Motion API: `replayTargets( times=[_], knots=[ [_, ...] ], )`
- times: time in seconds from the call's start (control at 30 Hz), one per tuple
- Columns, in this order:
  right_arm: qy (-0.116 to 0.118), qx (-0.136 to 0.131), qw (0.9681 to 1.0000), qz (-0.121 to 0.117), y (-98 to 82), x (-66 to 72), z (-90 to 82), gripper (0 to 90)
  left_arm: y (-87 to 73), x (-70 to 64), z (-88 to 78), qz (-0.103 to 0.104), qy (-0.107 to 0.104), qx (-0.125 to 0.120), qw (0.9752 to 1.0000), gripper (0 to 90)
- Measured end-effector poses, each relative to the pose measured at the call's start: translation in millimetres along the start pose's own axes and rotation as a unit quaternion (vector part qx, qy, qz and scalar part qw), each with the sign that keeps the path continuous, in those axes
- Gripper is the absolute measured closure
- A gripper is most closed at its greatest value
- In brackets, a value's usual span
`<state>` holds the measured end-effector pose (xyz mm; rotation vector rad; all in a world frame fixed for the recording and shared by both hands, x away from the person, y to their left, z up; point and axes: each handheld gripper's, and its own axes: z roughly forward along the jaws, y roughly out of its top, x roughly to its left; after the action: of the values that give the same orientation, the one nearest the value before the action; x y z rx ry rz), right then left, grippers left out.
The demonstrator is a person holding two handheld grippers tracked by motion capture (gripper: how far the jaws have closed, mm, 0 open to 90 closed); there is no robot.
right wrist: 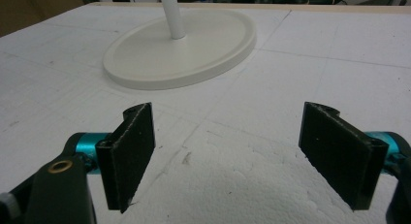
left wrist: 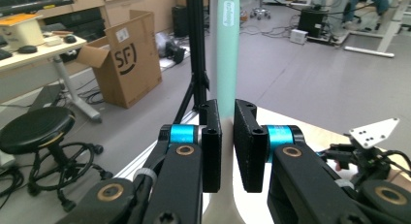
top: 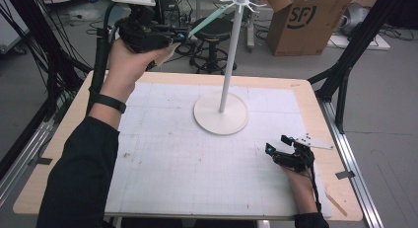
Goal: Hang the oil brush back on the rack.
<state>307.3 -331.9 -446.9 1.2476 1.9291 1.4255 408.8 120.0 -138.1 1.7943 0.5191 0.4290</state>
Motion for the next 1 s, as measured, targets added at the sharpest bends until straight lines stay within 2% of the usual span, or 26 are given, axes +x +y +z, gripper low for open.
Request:
replayTargets(
  times=[0.2,0.33,0.4,0.43,0.53,0.57,0.63,0.7,0.87,1.0],
  knots=[
    [0.0,0.0,1.0,0.001,-0.1,0.4,0.0,19.8,-1.9,-0.2,0.7,-0.001,0.002,0.0,1.0,79.6],
    [0.0,0.0,1.0,0.001,0.0,0.4,0.0,19.8,-4.7,-2.2,-1.7,-0.006,0.013,-0.002,0.9999,57.4],
    [0.001,0.0,1.0,0.0,0.0,0.4,0.0,19.8,-14.8,-3.0,-6.0,-0.001,0.013,-0.017,0.9998,49.5],
    [0.001,0.0,1.0,-0.001,0.0,0.4,0.0,19.8,-20.6,-2.5,-7.7,-0.004,0.015,-0.013,0.9998,47.5],
    [0.001,0.0,1.0,-0.001,-0.1,0.4,0.1,19.8,-44.5,-0.8,-13.4,0.001,0.028,0.004,0.9996,36.0],
    [0.0,0.0,1.0,-0.003,0.0,0.5,0.2,19.9,-53.7,0.1,-15.9,-0.004,0.03,0.006,0.9995,33.2],
    [-0.001,0.0,1.0,-0.004,-0.1,0.5,0.3,19.8,-72.8,2.6,-22.9,-0.013,0.029,0.006,0.9995,29.4],
    [0.0,0.0,1.0,-0.003,-0.1,0.4,0.2,19.8,-92.7,3.3,-30.5,-0.011,0.03,0.013,0.9994,26.1],
    [-0.001,0.002,1.0,-0.003,-0.1,0.5,0.2,19.8,-145.2,2.6,-50.4,-0.012,0.035,0.028,0.9989,24.1],
    [-0.001,0.002,1.0,-0.005,-0.2,0.8,0.3,19.8,-187.8,1.1,-65.6,-0.015,0.051,0.041,0.9978,23.4]
  ],
)
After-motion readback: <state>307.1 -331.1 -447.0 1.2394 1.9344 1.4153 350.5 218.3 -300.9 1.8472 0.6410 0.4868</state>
